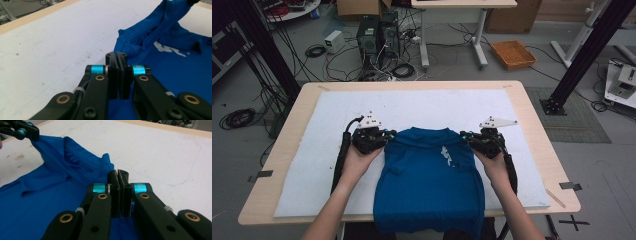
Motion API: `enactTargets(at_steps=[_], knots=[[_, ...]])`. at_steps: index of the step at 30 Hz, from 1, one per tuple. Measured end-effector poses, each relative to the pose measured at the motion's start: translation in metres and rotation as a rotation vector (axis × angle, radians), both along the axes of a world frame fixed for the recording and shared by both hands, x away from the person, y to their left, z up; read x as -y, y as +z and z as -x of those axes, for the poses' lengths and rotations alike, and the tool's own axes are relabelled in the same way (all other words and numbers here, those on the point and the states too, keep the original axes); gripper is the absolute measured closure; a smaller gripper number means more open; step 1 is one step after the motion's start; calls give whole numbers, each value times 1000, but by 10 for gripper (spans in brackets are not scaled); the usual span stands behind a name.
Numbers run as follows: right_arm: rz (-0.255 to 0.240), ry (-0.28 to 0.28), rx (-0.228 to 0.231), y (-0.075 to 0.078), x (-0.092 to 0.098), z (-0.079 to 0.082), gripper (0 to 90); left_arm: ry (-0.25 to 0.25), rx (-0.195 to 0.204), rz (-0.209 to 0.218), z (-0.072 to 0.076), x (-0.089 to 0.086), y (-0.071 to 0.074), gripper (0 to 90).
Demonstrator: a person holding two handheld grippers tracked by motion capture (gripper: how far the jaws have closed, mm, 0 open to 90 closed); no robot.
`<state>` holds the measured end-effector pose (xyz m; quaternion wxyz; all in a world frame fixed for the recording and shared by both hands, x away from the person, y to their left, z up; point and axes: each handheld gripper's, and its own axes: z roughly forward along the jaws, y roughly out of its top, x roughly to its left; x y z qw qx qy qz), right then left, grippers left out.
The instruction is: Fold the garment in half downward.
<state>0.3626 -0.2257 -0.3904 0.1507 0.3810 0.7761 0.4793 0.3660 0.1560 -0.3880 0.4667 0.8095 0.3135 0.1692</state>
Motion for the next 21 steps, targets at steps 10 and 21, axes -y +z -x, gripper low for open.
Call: enactTargets(at_steps=[10, 21], knots=[[-20, 47, 14, -3, 7, 36, 892, -89, 45, -22, 46, 1, 1, 880], [-53, 92, 4, -10, 17, 72, 892, -171, 80, -28, 77, -7, -15, 879]])
